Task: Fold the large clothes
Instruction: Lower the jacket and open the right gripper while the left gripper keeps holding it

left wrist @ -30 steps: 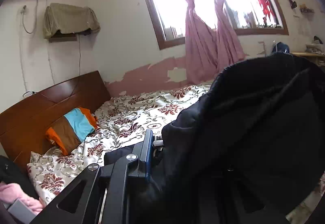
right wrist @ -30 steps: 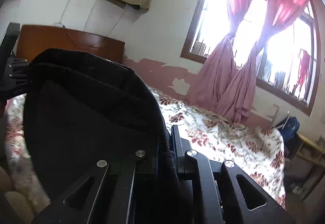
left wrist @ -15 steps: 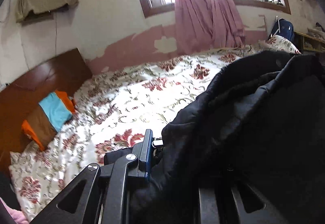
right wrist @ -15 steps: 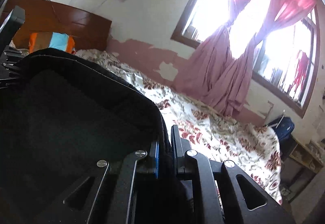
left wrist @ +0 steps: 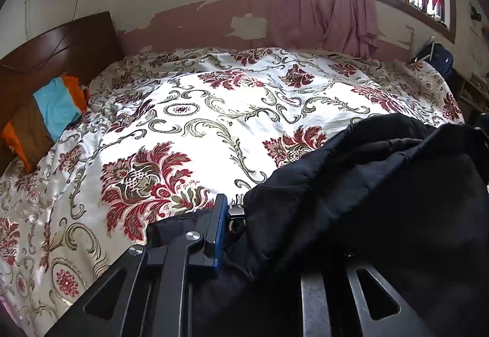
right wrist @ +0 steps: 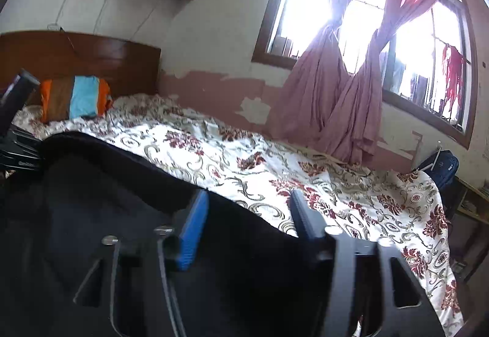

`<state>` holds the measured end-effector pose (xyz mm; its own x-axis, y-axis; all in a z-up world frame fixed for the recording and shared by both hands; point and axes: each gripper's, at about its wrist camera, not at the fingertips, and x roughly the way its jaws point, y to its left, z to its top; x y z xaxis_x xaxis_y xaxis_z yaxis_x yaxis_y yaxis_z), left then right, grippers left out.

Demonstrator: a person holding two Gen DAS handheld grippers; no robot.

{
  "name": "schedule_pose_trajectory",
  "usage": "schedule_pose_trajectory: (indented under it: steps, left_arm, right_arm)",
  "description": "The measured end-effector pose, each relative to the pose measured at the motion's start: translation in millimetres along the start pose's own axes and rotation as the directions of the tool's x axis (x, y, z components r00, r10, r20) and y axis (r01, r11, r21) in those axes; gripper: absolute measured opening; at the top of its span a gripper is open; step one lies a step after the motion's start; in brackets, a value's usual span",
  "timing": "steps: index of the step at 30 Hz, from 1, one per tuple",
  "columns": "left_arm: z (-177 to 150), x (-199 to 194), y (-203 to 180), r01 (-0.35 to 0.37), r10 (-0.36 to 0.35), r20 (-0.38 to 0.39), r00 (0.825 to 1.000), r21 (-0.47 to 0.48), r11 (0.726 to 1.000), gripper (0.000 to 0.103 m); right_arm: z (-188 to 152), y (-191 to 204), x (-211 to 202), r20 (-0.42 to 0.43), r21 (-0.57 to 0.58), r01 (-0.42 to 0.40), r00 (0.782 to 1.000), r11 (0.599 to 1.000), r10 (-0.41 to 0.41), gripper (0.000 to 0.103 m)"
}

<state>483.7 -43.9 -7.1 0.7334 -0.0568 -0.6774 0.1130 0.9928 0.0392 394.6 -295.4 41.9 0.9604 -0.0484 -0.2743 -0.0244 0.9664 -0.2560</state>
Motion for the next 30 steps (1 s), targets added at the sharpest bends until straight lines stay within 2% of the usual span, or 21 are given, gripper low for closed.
schedule_pose_trajectory:
  steps: [2,5,11,16,26,28,30]
  left_arm:
    - [3,-1,0,0.001,-0.001,-0.013,1.0,-0.012,1.0,0.018]
    - [9,-5,3,0.003,-0.004,-0.032,0.999,-0.031,1.0,0.019]
    - [19,-15,9,0.022,-0.029,-0.09,0.996,-0.076,0.997,0.019]
    - [25,-29,13,0.024,-0.034,-0.12,0.992,-0.085,0.996,0.02]
    - [38,-65,16,0.059,-0.068,-0.104,0.992,-0.091,0.994,0.02]
    - [40,-70,18,0.087,-0.098,-0.102,0.99,-0.111,0.99,0.02]
    - [43,-75,24,0.148,-0.167,-0.108,0.98,-0.159,0.976,0.02]
  right_arm:
    - [-2,-3,-10,0.008,0.016,-0.017,1.0,1.0,0.017,0.07]
    - [-8,-4,-25,0.006,0.02,-0.038,0.999,0.999,0.038,0.077]
    - [-26,-5,-44,-0.06,0.02,-0.123,0.99,0.992,0.124,0.081]
    - [-43,-7,-45,-0.141,0.071,-0.19,0.97,0.979,0.199,0.082]
    - [-65,-22,-41,-0.195,0.161,-0.214,0.95,0.963,0.243,0.082]
    - [-68,-24,-44,-0.196,0.176,-0.223,0.946,0.959,0.256,0.082]
    - [-71,-24,-47,-0.198,0.186,-0.24,0.941,0.953,0.276,0.082]
